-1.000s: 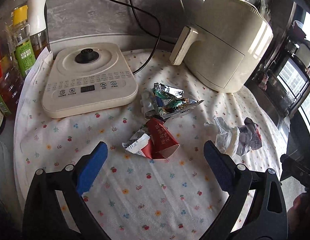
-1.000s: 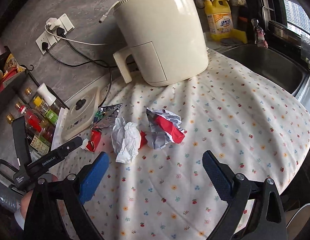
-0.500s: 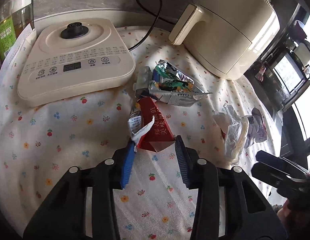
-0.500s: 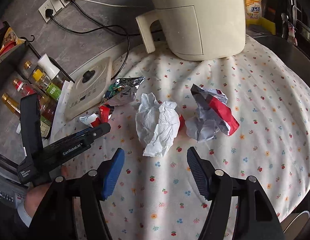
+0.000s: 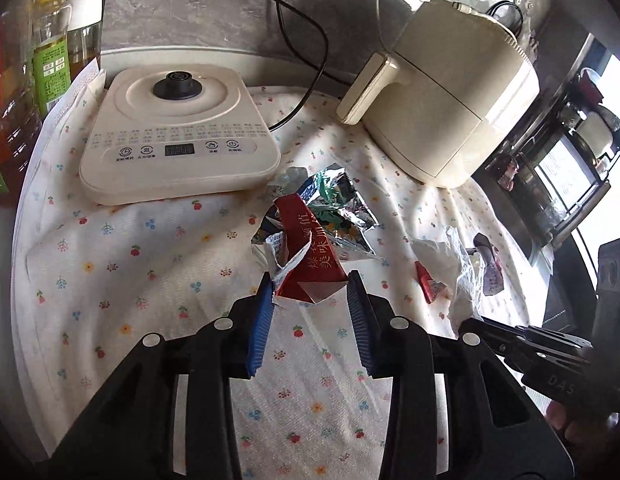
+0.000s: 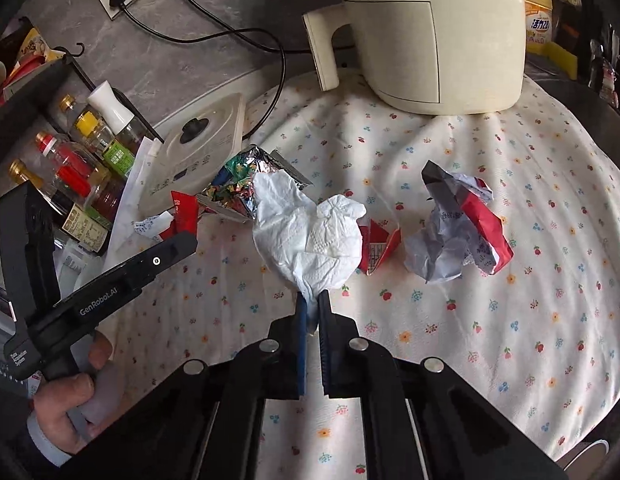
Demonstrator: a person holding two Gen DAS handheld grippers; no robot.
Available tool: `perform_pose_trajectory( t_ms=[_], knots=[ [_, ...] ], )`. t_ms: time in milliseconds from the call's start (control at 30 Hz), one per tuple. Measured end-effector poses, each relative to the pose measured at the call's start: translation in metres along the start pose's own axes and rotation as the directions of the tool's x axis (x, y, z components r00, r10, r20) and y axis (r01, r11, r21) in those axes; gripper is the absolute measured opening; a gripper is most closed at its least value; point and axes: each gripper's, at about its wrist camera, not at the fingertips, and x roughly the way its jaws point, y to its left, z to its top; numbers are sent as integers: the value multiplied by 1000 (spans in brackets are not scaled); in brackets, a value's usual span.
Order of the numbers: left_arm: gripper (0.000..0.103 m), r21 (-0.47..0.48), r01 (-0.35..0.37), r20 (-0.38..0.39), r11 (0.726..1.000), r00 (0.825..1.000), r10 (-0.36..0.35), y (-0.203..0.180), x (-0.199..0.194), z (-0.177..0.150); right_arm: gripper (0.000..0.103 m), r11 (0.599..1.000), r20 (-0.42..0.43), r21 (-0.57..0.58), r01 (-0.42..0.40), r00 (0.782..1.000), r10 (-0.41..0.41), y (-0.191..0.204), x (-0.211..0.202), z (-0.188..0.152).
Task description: Collect trash
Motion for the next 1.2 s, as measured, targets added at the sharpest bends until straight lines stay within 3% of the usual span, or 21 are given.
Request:
perform_pose_trajectory(
  t_ms=[167, 400, 967, 1200],
  knots=[
    [37, -2, 14, 30, 1000, 999, -14, -12, -9, 2, 6, 1000, 41, 2, -3, 999, 3, -8, -25, -9],
    [37, 33, 10, 48, 999, 999, -12, -50, -18, -11, 6, 999, 76, 52, 3, 997, -7, -48, -59, -33],
    [37, 124, 45, -22, 991, 999, -42, -192, -10, -74, 6, 974, 118, 221, 41, 991, -68, -191, -154, -114],
    [37, 216, 83, -65, 973, 995, -71, -255, -2, -99, 6, 950, 153, 307, 55, 982, -106, -247, -192, -148]
  ],
)
